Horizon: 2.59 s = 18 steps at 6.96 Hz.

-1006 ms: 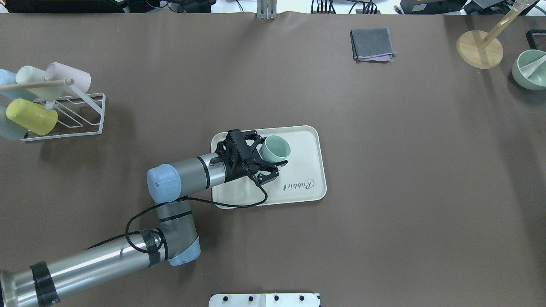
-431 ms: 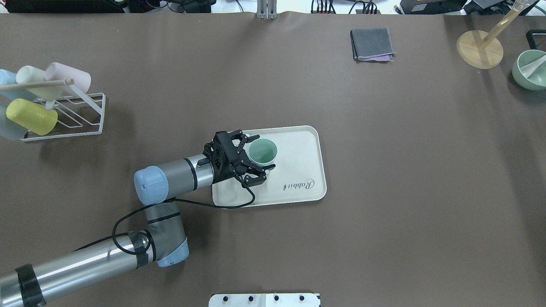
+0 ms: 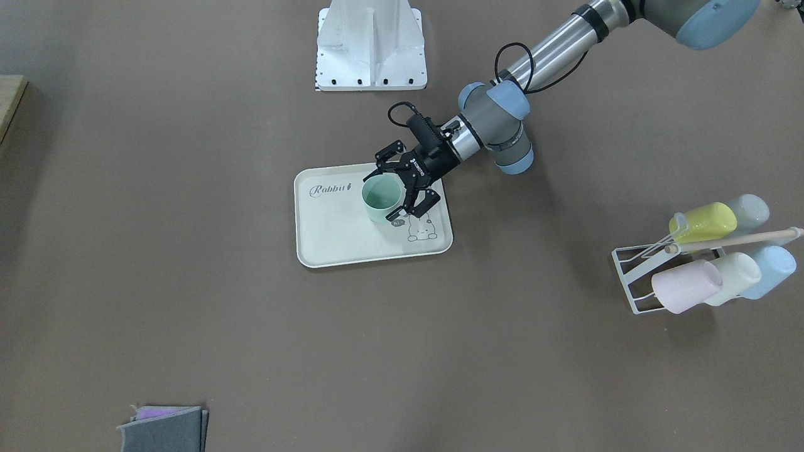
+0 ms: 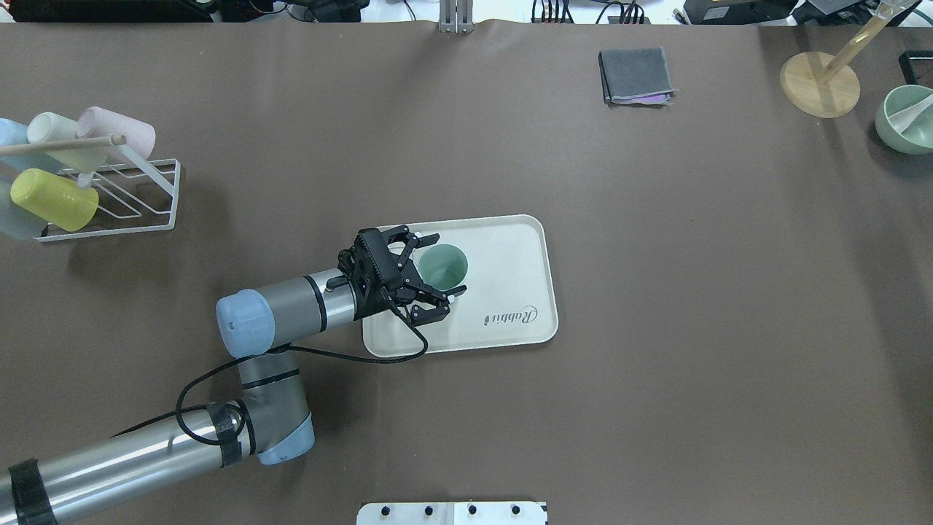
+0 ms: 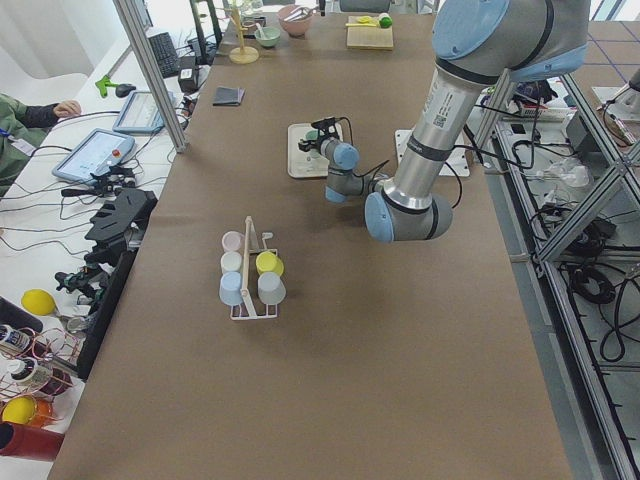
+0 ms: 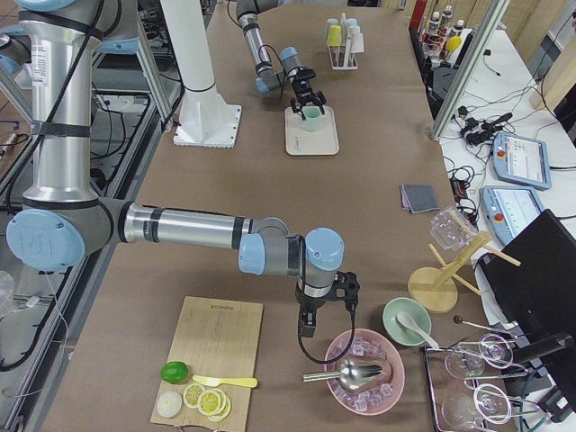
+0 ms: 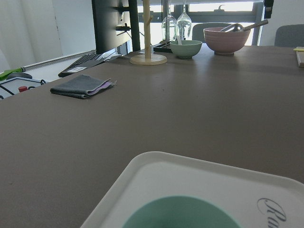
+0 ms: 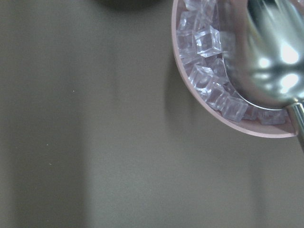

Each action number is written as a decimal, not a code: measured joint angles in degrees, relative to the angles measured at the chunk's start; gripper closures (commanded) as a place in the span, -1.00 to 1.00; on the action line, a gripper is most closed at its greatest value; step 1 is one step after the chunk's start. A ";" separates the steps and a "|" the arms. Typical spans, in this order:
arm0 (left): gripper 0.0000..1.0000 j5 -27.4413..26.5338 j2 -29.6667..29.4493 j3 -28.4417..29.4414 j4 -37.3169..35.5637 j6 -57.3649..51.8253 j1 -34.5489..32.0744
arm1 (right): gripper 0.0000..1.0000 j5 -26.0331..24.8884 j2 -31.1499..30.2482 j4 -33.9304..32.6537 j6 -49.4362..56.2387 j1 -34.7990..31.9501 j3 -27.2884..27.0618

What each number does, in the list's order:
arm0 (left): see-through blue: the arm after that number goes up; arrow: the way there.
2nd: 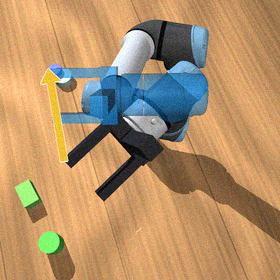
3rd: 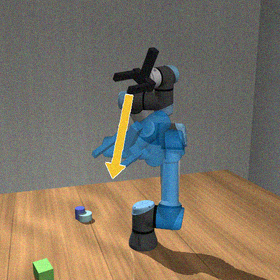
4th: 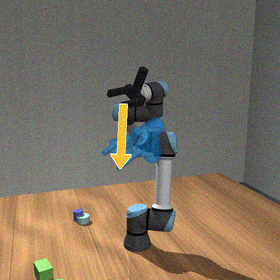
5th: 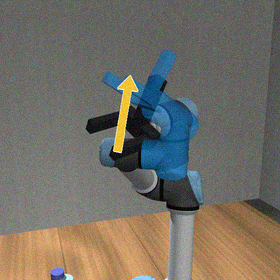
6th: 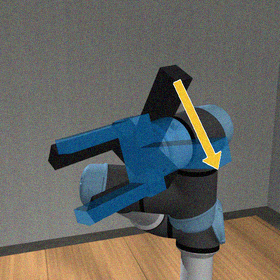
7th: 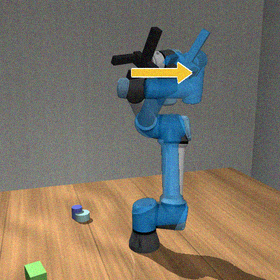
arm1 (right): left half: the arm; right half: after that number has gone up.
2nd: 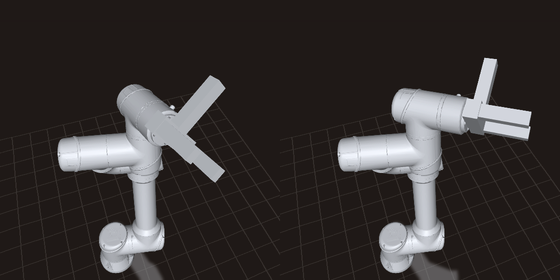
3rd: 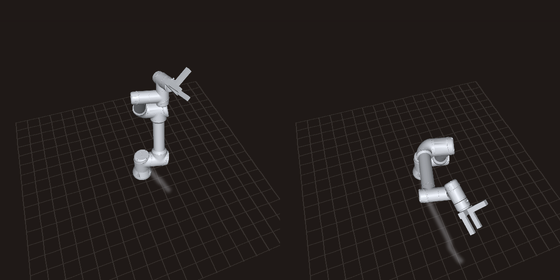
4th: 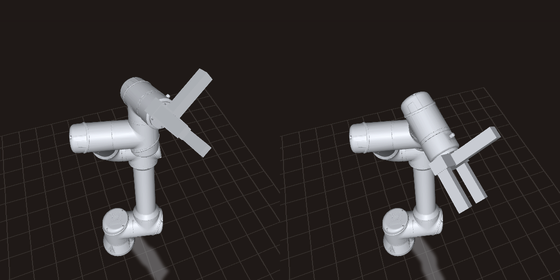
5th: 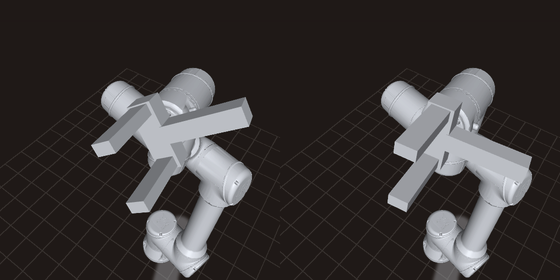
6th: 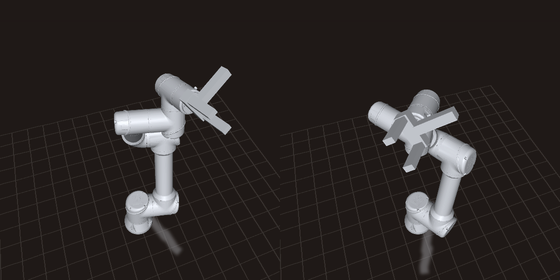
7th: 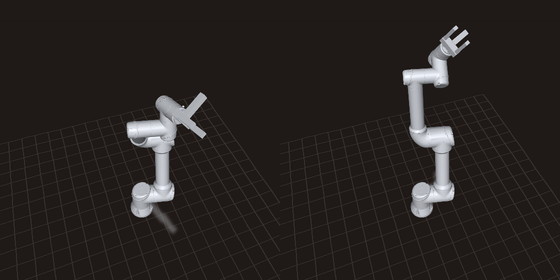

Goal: Pick up and place green cup on tray

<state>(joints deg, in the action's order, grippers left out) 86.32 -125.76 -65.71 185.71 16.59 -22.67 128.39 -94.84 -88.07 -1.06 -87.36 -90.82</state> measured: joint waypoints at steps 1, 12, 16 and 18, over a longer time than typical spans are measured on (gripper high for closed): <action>-0.98 0.01 0.03 -1.03 -0.23 -0.02 0.21 | -1.00 -0.04 0.00 0.00 0.00 0.00 0.01; -0.98 0.52 -3.09 -20.32 -72.84 -0.01 -17.22 | -1.00 0.10 -0.19 -0.09 0.00 0.00 0.02; -0.98 4.48 -1.61 -27.43 -97.25 0.68 -25.51 | -1.00 0.11 -0.26 -0.09 0.00 0.00 0.10; -0.98 20.71 3.87 -31.69 -97.71 0.41 -33.70 | -1.00 0.15 -0.20 -0.09 0.00 0.00 0.07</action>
<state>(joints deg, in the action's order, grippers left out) 107.03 -121.89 -97.40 87.99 17.00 -56.37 128.54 -95.04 -88.15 -1.05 -87.36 -90.75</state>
